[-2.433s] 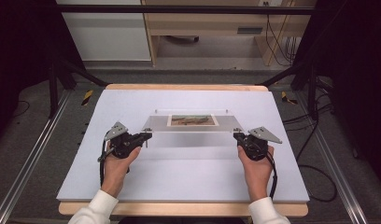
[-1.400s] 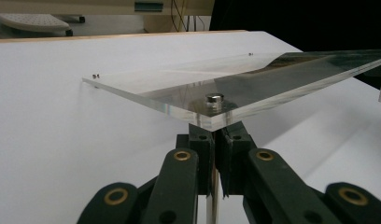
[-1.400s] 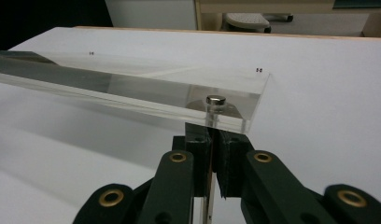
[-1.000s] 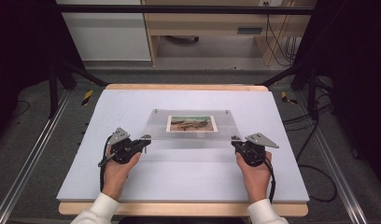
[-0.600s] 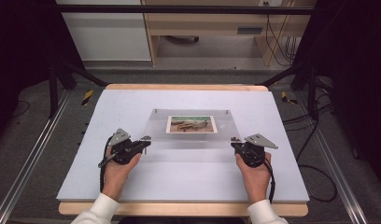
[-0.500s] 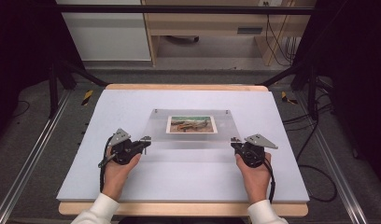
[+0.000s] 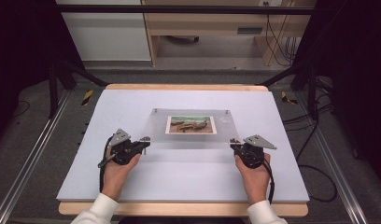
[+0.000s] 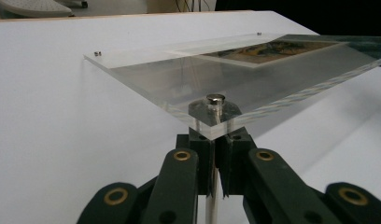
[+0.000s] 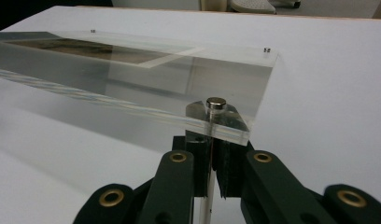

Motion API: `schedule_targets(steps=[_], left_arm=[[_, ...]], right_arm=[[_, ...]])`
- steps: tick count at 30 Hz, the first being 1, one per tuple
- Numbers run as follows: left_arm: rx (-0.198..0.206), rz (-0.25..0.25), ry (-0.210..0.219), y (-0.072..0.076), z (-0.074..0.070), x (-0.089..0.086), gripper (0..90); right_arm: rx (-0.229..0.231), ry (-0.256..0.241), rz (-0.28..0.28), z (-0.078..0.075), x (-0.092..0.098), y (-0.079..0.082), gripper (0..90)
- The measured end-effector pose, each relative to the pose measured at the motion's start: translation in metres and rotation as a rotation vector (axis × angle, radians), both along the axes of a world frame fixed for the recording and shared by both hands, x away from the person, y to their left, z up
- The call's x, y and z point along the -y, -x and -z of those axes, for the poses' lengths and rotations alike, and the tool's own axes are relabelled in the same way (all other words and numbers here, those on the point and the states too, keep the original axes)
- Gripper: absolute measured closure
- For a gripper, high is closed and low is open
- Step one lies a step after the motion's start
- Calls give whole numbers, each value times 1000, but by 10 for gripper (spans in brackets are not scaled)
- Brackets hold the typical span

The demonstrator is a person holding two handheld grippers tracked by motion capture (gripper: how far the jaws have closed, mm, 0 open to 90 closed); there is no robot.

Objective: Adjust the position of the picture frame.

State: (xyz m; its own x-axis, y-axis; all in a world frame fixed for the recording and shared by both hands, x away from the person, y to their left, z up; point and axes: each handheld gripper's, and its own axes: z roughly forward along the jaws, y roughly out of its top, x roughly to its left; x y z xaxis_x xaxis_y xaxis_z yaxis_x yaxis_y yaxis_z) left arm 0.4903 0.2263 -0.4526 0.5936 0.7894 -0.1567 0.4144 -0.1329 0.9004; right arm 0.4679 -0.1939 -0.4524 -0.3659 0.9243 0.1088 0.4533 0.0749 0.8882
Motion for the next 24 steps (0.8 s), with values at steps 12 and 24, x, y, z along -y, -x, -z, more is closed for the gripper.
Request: schedule_targets(steps=[12,24], left_arm=[[-31,3,-10,0,4,-2,844],[-59,3,-25,1,9,-1,843]], right_arm=[[-19,15,-12,3,-2,1,848],[-61,19,-20,8,-3,1,847]])
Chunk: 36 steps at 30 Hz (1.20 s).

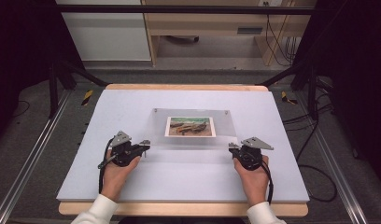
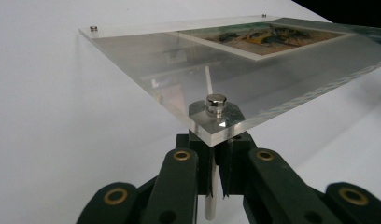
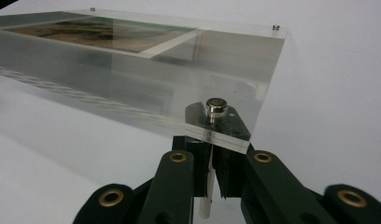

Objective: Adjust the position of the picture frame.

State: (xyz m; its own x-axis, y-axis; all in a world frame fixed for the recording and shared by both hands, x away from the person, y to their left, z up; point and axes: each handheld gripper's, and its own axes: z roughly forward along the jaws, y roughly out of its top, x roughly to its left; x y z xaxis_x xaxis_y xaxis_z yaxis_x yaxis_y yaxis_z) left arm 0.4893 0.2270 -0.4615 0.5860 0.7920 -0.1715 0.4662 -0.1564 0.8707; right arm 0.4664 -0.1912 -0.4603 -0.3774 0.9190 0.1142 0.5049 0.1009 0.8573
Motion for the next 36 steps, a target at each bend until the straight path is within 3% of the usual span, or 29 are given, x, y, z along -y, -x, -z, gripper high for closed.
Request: schedule_targets(steps=[18,36], left_arm=[[-20,3,-45,1,5,3,841],[-30,6,-83,0,10,5,841]], right_arm=[[-46,11,-4,6,0,-1,844],[-62,31,-8,10,-1,-3,839]])
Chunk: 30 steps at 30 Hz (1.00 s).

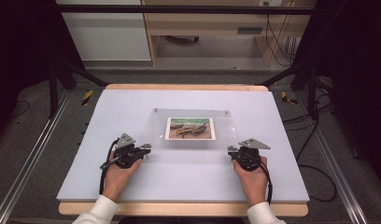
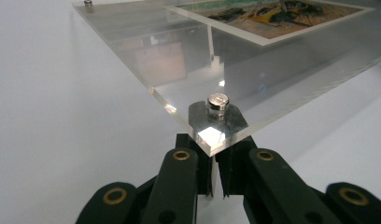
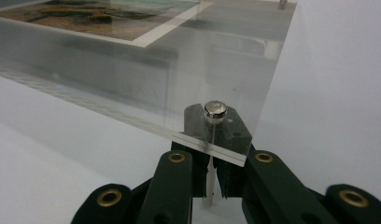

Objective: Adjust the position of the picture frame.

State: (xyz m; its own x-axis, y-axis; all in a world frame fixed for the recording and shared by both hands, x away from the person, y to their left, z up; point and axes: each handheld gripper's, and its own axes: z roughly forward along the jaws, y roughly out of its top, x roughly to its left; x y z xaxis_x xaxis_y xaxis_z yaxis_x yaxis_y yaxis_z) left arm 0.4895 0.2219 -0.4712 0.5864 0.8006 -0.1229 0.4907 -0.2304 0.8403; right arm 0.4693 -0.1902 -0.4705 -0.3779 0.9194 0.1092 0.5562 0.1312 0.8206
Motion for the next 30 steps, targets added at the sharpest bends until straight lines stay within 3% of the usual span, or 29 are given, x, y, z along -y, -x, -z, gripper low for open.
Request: schedule_targets(steps=[22,25,26,28,29,30], left_arm=[[-4,-2,9,0,3,0,835],[-3,-17,11,1,3,0,720],[-1,-32,12,3,2,-2,670],[-20,-34,21,6,0,-4,565],[-20,-34,21,6,0,-4,509],[-29,-33,20,8,0,-6,509]], right_arm=[[-11,-6,-7,3,-1,0,786],[-10,-4,-14,2,-2,1,733],[-12,7,-18,1,-3,4,636],[-18,32,-22,0,-2,9,551],[-18,32,-22,0,-2,9,551],[-18,36,-19,-2,0,13,508]])
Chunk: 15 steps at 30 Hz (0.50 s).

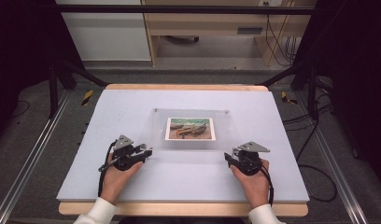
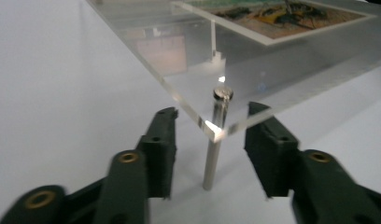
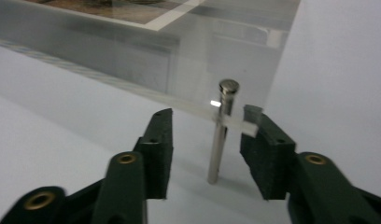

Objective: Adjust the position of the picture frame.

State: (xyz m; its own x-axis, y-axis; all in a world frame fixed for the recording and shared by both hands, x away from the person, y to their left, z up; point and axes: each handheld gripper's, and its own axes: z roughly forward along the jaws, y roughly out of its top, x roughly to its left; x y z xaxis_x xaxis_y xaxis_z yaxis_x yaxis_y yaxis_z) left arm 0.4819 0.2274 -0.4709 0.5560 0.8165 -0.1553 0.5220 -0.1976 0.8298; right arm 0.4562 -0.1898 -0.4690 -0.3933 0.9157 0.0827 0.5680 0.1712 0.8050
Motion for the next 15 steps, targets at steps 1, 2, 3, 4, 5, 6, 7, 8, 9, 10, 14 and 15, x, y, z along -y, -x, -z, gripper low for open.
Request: schedule_targets(steps=[1,2,3,4,5,6,7,8,9,10,14,15], left_arm=[[3,-1,-7,2,-1,-1,465],[3,8,-21,6,-4,-3,380],[8,11,-18,8,-6,-4,313],[14,14,-18,10,-7,-5,271],[15,24,-14,12,-9,-6,238],[15,24,-14,12,-9,-6,197],[17,38,-5,13,-10,-7,197],[22,69,-2,13,-11,-7,127],[21,80,2,13,-12,-7,105],[23,84,6,12,-12,-6,93],[31,79,24,11,-13,-5,86],[39,79,32,11,-14,-5,85]], right_arm=[[4,6,4,-1,2,3,458],[5,14,-2,-3,8,9,357],[9,13,0,-5,10,12,322],[20,14,-3,-7,12,15,281],[27,9,-2,-8,14,17,240],[33,0,-5,-11,16,19,212],[33,0,-5,-11,16,19,212],[59,-2,-14,-14,19,22,163],[63,-10,-10,-16,19,23,148],[74,-11,-12,-17,20,22,137],[110,-25,-25,-21,20,22,115],[110,-25,-25,-21,20,22,115]])
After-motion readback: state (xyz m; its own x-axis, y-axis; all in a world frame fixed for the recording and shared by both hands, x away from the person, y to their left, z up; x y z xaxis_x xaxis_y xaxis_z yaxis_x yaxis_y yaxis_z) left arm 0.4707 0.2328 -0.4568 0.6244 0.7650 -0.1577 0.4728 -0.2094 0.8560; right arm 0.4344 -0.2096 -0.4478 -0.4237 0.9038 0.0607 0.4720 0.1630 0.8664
